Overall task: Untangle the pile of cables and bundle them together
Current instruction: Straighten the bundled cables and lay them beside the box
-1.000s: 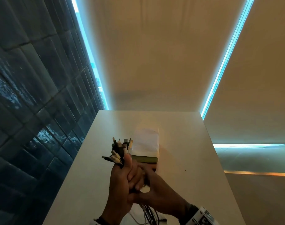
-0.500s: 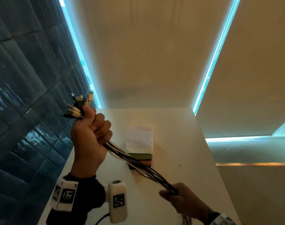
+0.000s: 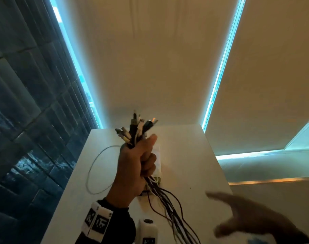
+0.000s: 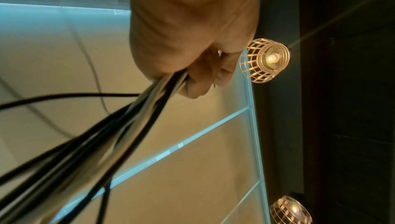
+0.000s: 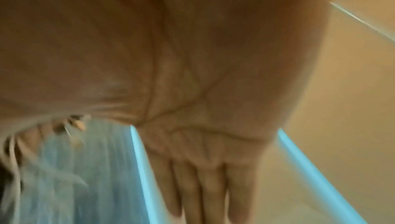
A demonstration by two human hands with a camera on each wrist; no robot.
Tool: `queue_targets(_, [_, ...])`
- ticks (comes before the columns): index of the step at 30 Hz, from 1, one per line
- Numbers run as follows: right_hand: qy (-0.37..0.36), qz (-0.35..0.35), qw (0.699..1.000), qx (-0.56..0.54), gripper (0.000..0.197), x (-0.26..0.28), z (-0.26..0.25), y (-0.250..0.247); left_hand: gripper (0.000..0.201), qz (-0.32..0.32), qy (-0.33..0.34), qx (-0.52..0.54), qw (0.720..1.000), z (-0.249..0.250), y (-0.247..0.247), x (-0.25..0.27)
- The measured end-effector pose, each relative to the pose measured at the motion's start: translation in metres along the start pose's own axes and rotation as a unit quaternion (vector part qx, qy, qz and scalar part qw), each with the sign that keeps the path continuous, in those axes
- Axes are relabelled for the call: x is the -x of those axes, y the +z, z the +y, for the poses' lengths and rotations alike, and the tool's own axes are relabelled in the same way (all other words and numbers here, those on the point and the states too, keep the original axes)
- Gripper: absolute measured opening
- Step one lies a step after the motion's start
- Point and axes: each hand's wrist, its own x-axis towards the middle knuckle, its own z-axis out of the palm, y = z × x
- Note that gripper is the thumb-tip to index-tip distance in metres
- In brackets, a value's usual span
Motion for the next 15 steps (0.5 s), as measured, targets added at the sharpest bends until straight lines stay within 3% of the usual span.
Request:
queue_targets(2, [-0.095,0.086,0.991,-0.027,0.117,-0.004,-0.05,-0.015,0.034,-0.026,-0.028,-0.017,0.999,-0.002,0.013,0.002])
queue_targets(3, [-0.138,0.102,0.984,-0.052,0.108,-0.01,-0.073,-0.016,0.035,-0.043,-0.044,-0.023,0.998,-0.003,0.018,0.003])
queue_targets(6, [-0.2,0.044,0.972,-0.117,0.049,-0.039,-0.128,-0.003,0.041,-0.083,-0.072,-0.065,0.992,-0.002,0.029,0.003])
queue_targets(9, [-0.227,-0.013,0.945,-0.234,0.009,-0.061,-0.139,0.024,0.035,-0.069,-0.066,-0.068,0.993,0.011,0.028,-0.003])
queue_targets(11, [-0.178,-0.052,0.929,-0.32,0.035,-0.069,-0.124,0.042,0.028,-0.033,-0.05,-0.022,0.998,0.026,0.018,-0.012])
queue_targets(13, [-0.096,-0.068,0.929,-0.352,0.039,-0.069,-0.103,0.054,0.03,0.006,-0.015,-0.007,1.0,0.045,0.002,-0.023])
queue_targets(15, [-0.016,-0.082,0.947,-0.312,0.044,-0.061,-0.071,0.058,0.033,0.043,0.02,-0.009,0.999,0.064,-0.016,-0.032])
